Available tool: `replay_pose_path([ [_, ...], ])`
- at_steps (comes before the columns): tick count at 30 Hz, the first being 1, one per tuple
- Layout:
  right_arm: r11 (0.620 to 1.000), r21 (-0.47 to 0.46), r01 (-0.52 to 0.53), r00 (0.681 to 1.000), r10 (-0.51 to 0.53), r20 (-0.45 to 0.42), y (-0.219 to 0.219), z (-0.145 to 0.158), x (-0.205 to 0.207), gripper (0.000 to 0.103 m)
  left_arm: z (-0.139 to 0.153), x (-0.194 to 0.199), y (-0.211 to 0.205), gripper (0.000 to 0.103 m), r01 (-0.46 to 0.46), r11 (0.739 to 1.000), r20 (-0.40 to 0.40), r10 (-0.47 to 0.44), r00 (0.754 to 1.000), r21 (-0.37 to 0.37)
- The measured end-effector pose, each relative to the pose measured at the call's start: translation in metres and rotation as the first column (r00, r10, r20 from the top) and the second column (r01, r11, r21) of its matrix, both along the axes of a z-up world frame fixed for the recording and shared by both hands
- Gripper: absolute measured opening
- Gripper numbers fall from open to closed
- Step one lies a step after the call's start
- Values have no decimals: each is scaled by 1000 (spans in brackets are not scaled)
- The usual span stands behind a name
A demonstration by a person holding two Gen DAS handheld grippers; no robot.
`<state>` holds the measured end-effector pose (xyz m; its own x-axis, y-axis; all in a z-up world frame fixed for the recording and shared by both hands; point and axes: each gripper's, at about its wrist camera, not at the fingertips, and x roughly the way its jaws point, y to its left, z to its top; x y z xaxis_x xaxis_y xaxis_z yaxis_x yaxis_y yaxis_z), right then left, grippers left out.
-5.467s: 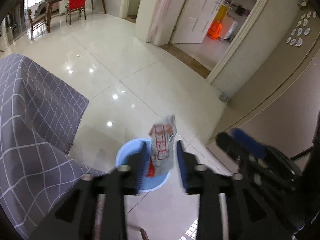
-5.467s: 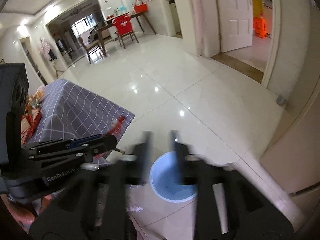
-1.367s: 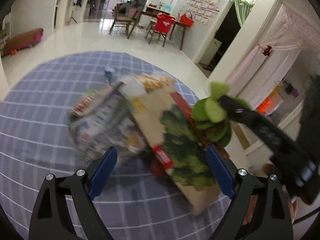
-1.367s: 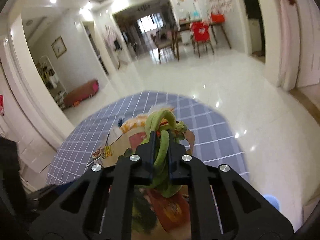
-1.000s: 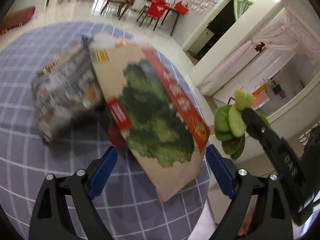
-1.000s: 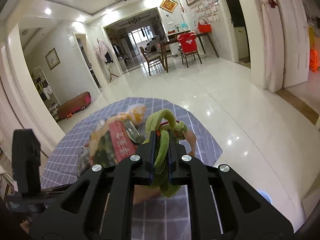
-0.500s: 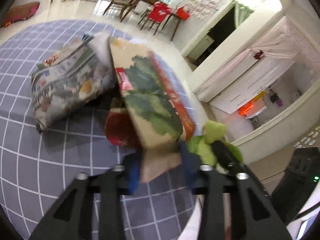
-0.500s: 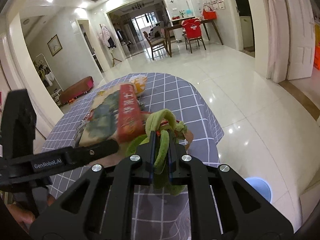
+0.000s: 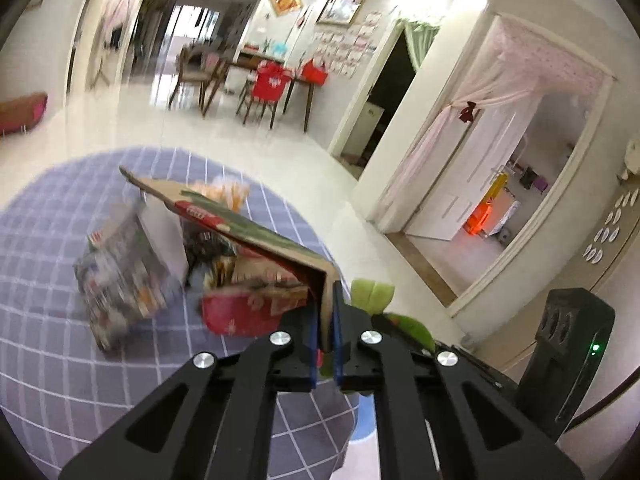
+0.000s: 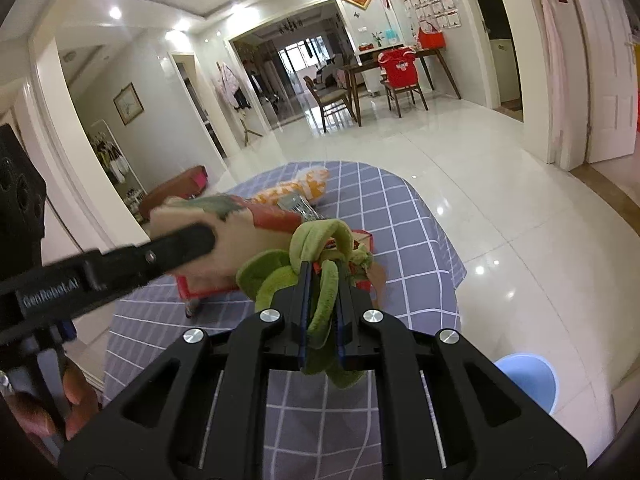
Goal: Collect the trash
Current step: 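Carry the box and stem over the blue bin and open both tools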
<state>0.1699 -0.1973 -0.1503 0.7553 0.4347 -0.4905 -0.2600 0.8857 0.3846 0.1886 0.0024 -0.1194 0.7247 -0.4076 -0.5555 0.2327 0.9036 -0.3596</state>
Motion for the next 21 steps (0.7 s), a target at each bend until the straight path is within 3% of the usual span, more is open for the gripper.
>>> replay_pose_path([
  [6,997,62,48,998,-50,31,-28,12,-21,10,41,-23,-33,5,41,997,106,-49,993,71],
  [11,985,70,158,986,-162,48,-82,15,-52,10,45,-44,-87,5,125,983,124,-142,982,130],
  [16,959,32,282,959,-282,13,-142,-6,-80,10,13,-57,-164,5,266,944,83,-286,955,197],
  [21,921,-25,388,917,-388,-93,-196,-56,-88,10,-35,-49,-232,5,378,892,5,-391,920,248],
])
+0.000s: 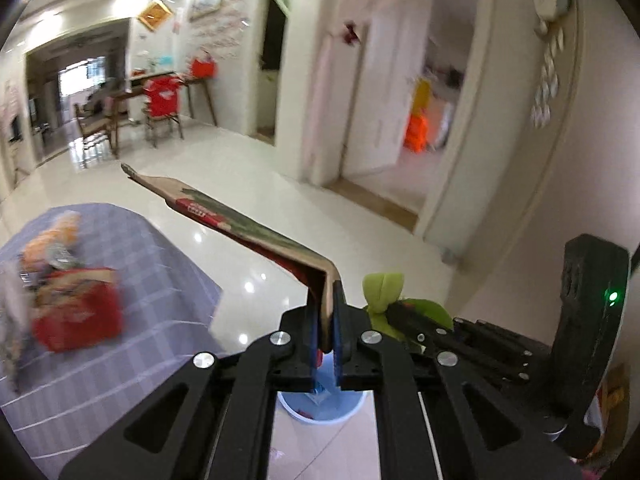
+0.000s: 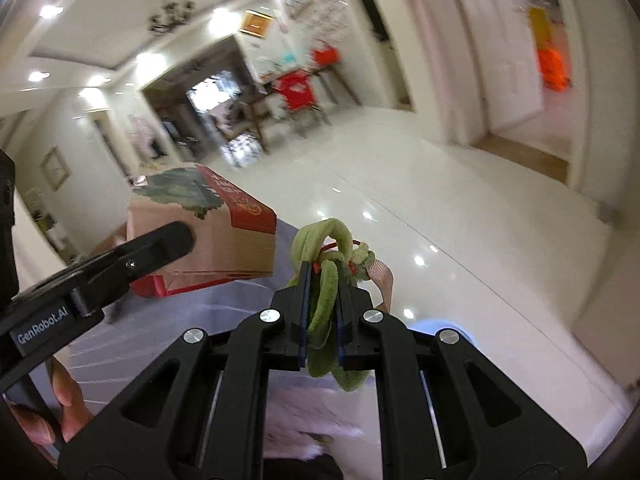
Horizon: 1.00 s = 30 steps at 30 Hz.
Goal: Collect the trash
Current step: 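Carry the box and stem over the blue bin and open both tools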
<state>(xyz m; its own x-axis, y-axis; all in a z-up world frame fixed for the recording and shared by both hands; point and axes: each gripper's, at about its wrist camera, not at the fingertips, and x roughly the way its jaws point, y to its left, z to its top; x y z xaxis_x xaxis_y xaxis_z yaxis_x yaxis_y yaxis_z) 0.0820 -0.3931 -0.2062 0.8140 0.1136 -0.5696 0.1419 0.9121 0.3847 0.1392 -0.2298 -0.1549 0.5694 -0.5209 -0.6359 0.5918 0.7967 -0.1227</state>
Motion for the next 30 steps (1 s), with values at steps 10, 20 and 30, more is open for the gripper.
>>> replay_pose_path([
  [10,996,9,90,987,-88,-132,-46,-85,29,11,-102,43,-69,5,71,985,-153,-46,987,160],
  [20,990,62,128,974,-114,-196,-62,-130,54,63,-137,64,-74,6,96,974,-215,-51,975,206],
  [30,980,29,195,971,-189,-147,-74,-114,17,63,-158,63,-94,6,144,966,-280,-81,957,212],
])
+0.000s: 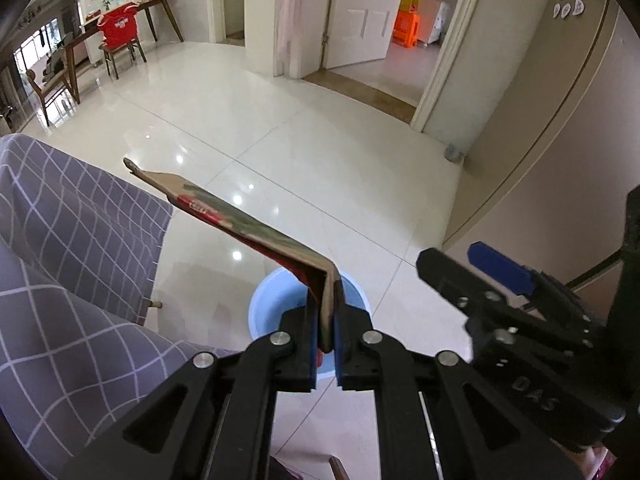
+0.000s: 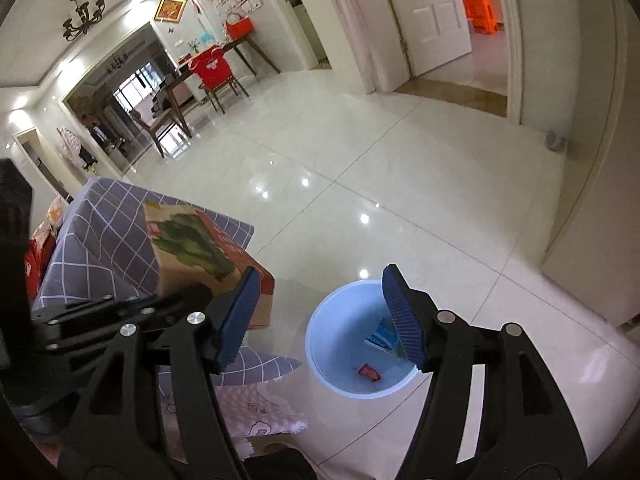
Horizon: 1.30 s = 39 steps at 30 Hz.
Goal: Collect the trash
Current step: 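Carry the box and stem over the blue bin and open both tools, then move both tools back to the newspaper and red paper bag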
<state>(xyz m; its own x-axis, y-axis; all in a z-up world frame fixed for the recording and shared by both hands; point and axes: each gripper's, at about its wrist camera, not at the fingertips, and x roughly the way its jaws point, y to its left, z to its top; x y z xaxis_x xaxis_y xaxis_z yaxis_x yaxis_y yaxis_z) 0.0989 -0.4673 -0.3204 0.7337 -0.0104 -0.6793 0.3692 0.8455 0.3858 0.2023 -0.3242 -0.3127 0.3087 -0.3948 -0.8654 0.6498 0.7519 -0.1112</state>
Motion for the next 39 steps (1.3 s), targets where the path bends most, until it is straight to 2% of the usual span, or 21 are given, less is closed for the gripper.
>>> replay_pose_path([
  [10,998,21,59,997,-60,57,-15,16,-21,63,7,-9,-11,8,38,999,-2,-38,999,-27],
  [12,998,18,67,995,-68,74,-16,20,-26,63,11,-11,-13,13,44,998,5,-44,999,-34],
  [13,997,16,70,994,-71,78,-15,22,-28,63,13,-11,-13,20,41,998,10,-41,999,-39],
  [14,997,19,77,993,-78,85,-15,23,-31,63,14,-11,-13,39,32,999,13,-32,999,-33],
  [15,996,22,81,992,-83,90,-17,25,-32,64,15,-10,-13,50,14,1000,24,-13,1000,-17],
  [16,996,21,84,992,-85,92,-17,26,-33,64,16,-10,-12,69,-6,1000,38,6,999,-3],
  [17,996,18,86,992,-87,93,-16,28,-33,64,17,-10,-10,71,-18,1000,49,18,999,-1],
  [21,997,20,79,992,-81,99,-12,35,-36,64,27,-12,-2,71,-27,1000,45,28,999,-11],
  [30,1000,0,19,988,-19,151,17,72,-41,65,70,-38,26,71,-50,999,164,50,985,-2],
  [36,997,-31,-72,977,77,196,65,104,-33,68,109,-56,75,72,-117,993,300,104,948,28],
  [39,990,-42,-138,966,144,213,97,118,-25,68,128,-57,120,75,-204,979,330,189,925,10],
])
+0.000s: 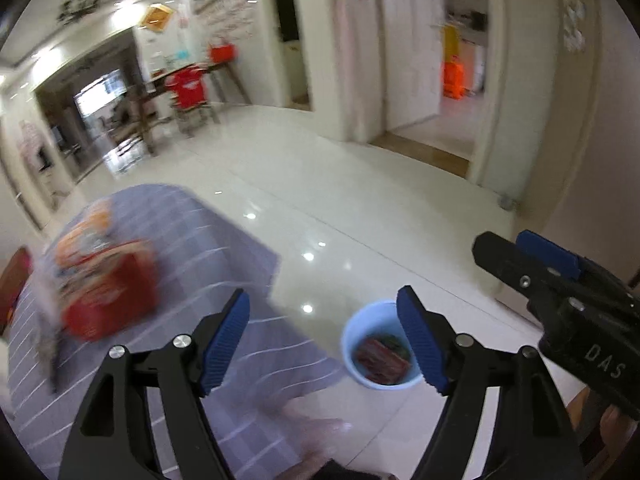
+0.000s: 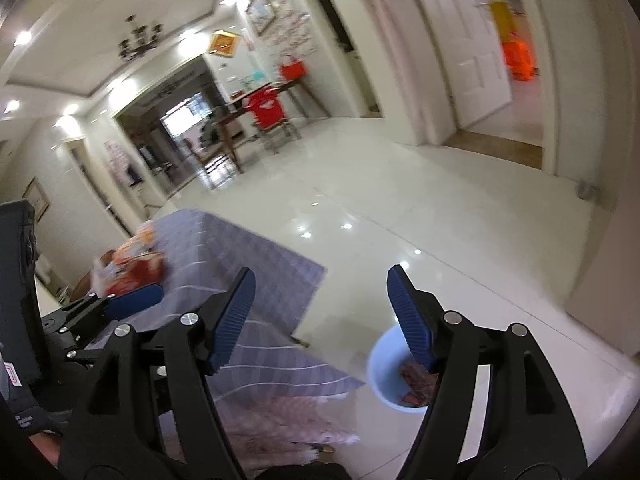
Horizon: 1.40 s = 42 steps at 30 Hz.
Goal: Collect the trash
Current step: 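Move both tools back to the newspaper and red paper bag, then grasp the crumpled newspaper with the left tool while the right grasps the red bag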
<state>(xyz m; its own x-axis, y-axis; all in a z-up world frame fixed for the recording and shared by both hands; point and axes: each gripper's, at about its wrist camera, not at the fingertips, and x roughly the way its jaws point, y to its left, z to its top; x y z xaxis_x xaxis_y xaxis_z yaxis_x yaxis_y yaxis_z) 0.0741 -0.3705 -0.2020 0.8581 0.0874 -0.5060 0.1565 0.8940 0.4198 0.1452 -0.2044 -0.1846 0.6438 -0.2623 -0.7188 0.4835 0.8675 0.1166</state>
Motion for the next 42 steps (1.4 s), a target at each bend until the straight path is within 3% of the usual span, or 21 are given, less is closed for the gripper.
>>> replay_pose_path([
  [4,994,-23,-104,994,104,16,52,14,17,70,17,8,60,76,-124,992,26,124,992,-27],
  [8,978,-47,-202,979,203,5,106,17,41,72,26,19,124,77,-246,968,40,248,968,-41],
  [13,957,-47,-288,958,287,-29,159,12,78,73,22,38,186,77,-378,926,40,378,925,-20],
  [17,943,-47,-331,943,327,-66,185,3,106,75,9,51,218,77,-425,905,24,425,905,10],
  [27,928,1,-372,917,367,-154,202,-23,171,80,-10,83,243,77,-471,881,-9,472,881,49],
  [33,909,32,-416,894,415,-166,203,-24,192,80,-17,90,242,77,-484,869,30,483,875,105],
  [38,882,69,-466,867,471,-164,210,-25,208,80,-16,105,241,77,-498,862,38,497,867,98],
  [42,860,74,-505,845,510,-162,218,-26,213,77,-15,108,237,77,-501,855,66,497,865,133],
])
